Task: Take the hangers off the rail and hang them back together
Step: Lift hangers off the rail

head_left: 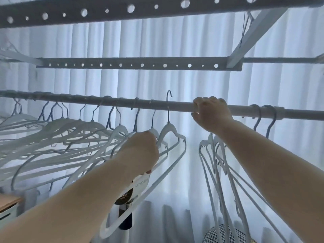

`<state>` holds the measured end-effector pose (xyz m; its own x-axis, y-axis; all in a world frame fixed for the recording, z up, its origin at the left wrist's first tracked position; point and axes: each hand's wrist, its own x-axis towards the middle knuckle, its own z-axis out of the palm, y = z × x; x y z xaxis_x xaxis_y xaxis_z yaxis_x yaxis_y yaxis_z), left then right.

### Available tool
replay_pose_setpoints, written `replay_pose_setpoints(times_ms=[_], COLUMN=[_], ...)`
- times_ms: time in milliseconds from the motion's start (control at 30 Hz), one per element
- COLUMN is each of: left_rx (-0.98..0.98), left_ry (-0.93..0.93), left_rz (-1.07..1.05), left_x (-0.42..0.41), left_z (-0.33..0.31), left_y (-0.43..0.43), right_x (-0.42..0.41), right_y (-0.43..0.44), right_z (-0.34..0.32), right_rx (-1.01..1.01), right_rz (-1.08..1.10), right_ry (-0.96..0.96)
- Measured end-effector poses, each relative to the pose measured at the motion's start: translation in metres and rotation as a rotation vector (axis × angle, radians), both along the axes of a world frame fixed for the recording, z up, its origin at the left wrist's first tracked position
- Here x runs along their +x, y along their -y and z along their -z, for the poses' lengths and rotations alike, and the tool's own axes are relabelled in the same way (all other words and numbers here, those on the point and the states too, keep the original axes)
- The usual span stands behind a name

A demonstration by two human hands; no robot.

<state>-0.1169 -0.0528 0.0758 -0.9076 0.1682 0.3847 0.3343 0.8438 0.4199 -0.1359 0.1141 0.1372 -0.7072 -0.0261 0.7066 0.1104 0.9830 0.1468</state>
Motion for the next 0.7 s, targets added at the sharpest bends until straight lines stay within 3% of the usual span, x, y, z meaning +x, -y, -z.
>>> replay_pose_setpoints(times_ms=[333,467,567,700], left_rx=[0.043,0.053,-0.012,-0.105], left_ry=[0.098,0.103,-0.011,-0.333], left_rz=[0.112,0.156,0.146,-0.018], left_x=[-0.02,-0.015,-0.008,-0.007], left_z=[0.012,0.007,0.0,-0.003], left_y=[-0.017,-0.025,-0.023,0.005], right_x=[-0.005,-0.004,-0.005,-0.009], right_y=[0.006,0.012,0.017,0.025], right_z=[0.0,-0.003,-0.004,0.003], right_rx=[-0.03,-0.155,-0.188,-0.014], right_rz=[-0.027,-0.106,-0.157,-0.14], right_ry=[0.0,-0.008,-0.028,0.002])
